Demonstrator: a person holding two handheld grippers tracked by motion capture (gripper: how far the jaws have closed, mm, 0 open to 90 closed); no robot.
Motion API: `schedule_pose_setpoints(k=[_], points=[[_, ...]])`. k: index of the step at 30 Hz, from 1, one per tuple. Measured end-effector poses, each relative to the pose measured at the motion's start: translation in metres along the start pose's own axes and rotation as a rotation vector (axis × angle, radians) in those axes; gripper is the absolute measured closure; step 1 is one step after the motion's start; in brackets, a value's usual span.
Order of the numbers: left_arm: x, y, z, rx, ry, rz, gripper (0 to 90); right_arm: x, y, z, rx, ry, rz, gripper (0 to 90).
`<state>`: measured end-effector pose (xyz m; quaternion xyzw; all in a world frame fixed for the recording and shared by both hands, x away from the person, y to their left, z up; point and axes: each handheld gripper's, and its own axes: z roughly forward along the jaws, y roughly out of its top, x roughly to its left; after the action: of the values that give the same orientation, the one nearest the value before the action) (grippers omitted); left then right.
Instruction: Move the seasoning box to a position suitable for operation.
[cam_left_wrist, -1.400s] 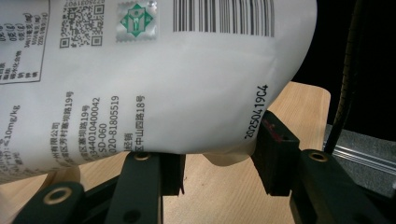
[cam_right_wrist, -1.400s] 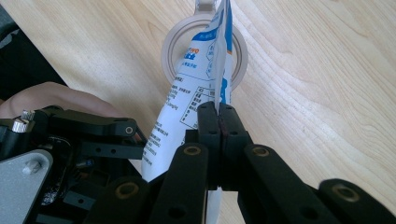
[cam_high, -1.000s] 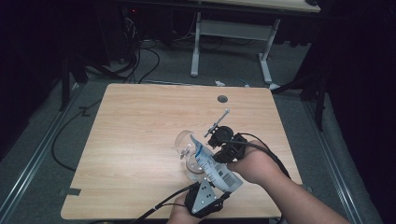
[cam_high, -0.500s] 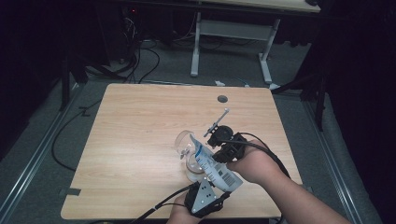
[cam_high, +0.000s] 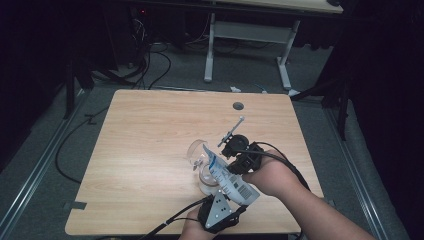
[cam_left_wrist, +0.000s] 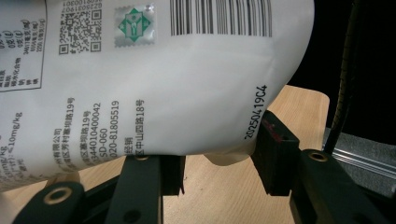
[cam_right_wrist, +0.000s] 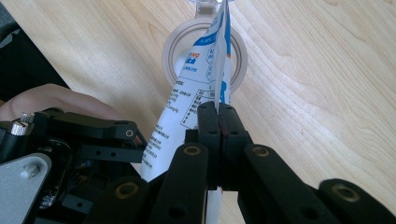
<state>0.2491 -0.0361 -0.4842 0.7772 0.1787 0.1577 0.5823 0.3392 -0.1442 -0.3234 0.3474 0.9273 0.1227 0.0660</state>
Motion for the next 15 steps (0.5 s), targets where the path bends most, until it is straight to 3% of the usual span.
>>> schedule_pose_setpoints(k=[15], points=[[0.0006,0.0015,-0.0003,-0.006,-0.002,-0.005,59.1,0.0003,0.0017,-0.0013,0.003,-0.006,-0.005,90.0]])
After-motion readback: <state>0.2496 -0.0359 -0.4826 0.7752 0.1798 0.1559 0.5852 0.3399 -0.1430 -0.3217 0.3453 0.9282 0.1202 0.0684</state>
